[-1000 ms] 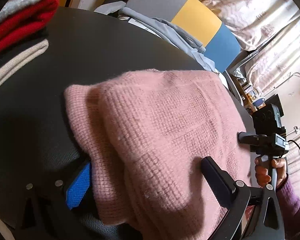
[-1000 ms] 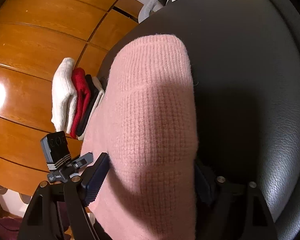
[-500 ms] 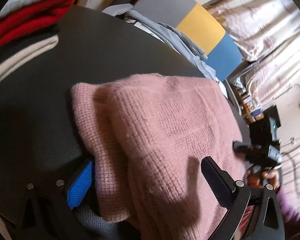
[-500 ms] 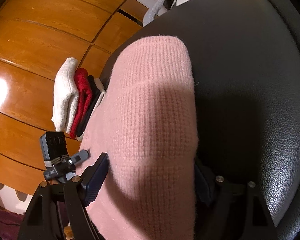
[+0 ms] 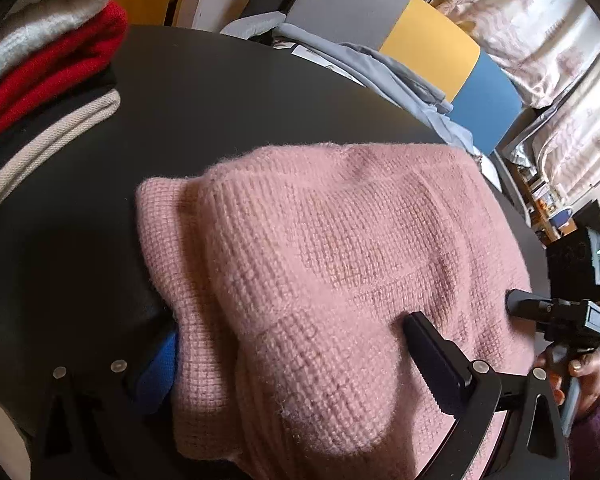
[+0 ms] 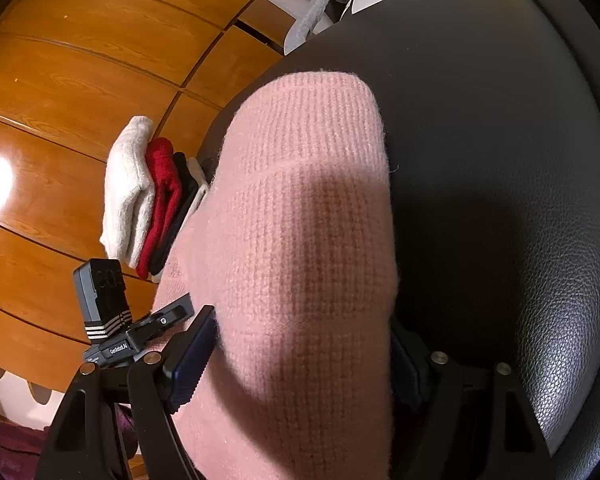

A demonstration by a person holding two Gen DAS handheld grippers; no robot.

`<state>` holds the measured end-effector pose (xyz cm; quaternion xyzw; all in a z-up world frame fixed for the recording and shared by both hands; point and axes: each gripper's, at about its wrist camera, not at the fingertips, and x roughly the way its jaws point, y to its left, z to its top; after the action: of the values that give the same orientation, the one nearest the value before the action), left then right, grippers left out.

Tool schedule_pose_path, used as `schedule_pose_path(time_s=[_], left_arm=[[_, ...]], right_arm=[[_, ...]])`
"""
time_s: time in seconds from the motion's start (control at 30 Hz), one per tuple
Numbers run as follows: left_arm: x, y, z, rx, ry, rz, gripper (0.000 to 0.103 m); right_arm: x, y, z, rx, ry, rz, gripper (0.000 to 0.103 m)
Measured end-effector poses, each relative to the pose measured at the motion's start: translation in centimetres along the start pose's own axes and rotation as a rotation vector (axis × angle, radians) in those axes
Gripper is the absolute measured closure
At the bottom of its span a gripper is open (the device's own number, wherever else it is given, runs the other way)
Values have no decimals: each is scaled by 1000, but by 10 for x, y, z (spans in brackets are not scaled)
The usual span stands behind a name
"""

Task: Fold clothes

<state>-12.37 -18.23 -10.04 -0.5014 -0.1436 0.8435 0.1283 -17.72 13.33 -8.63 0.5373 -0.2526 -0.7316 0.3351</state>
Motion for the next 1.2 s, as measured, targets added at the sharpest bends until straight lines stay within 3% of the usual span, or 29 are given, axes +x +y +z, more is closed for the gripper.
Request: schedule_pose_path(time_s=[0.4, 0.7, 0.97, 1.2], left_arm=[[4, -8, 0, 24, -7, 55, 4], [6, -22, -1, 23, -18, 37, 30], [2, -43, -9, 102, -71, 83, 57], [-7, -45, -11, 104, -79, 108, 62]], right_arm=[[-1, 4, -6, -26, -37, -37, 24], [7, 12, -6, -39, -51, -60, 24], [8, 30, -11, -39, -84, -183, 47], [-5, 46, -22, -57, -134, -190, 58]])
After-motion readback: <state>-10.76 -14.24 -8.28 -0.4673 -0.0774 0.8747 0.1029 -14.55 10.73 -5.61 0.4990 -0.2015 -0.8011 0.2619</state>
